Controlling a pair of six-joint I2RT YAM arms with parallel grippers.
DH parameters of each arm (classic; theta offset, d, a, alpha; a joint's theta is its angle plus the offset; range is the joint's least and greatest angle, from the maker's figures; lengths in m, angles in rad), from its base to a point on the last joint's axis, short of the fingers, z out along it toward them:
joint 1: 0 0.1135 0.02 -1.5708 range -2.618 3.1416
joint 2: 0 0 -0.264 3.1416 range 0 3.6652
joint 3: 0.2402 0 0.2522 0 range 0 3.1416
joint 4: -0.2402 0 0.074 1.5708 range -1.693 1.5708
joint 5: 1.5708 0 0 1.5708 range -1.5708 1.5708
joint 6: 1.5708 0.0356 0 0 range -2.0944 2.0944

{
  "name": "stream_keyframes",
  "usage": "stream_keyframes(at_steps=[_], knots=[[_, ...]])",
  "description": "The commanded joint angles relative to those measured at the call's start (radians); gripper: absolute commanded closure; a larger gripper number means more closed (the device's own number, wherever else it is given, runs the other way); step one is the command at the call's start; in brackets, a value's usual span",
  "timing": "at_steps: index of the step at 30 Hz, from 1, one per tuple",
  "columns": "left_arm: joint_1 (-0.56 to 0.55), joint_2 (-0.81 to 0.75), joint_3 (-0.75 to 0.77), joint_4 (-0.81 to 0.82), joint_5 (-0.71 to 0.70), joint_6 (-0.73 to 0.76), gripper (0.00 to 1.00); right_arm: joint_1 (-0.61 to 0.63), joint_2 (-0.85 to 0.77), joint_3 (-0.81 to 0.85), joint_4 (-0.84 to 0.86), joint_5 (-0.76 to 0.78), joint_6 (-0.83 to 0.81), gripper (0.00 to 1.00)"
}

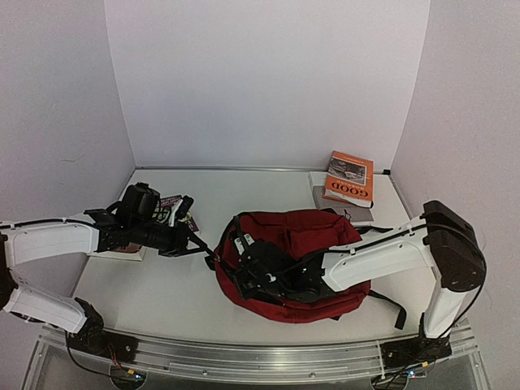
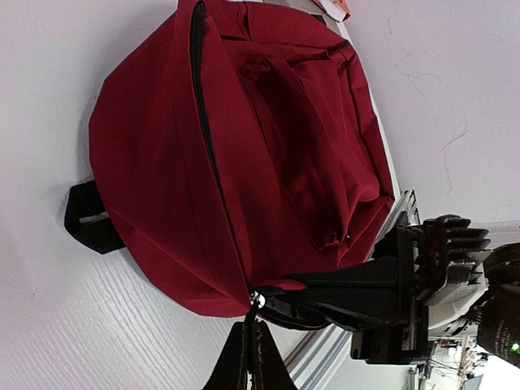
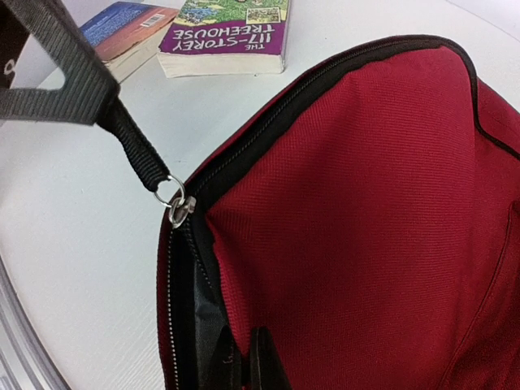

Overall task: Pack the student bag
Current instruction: Unzip the student bag at the center of the board.

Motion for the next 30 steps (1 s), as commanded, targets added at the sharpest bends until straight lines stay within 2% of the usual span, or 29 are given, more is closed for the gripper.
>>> stream_keyframes(at_steps=[1, 9, 17, 23, 30], knots=[[-0.002, 0.04, 0.13, -0.078, -0.097, 0.107, 1.0, 0.02, -0.108, -0.054, -0.017, -0.016, 0.021, 1.0], [-0.003, 0.148, 0.277, -0.122, -0.184, 0.179, 1.0, 0.085, -0.18, -0.108, -0.037, -0.037, 0.057, 1.0], [-0.002, 0.23, 0.361, -0.12, -0.273, 0.212, 1.0, 0.141, -0.204, -0.096, -0.076, -0.018, 0.076, 1.0], [0.001, 0.339, 0.429, -0.104, -0.286, 0.238, 1.0, 0.173, -0.23, -0.073, -0.088, -0.012, 0.073, 1.0], [0.007, 0.471, 0.546, -0.156, -0.454, 0.203, 1.0, 0.197, -0.269, -0.07, -0.089, 0.015, 0.089, 1.0]])
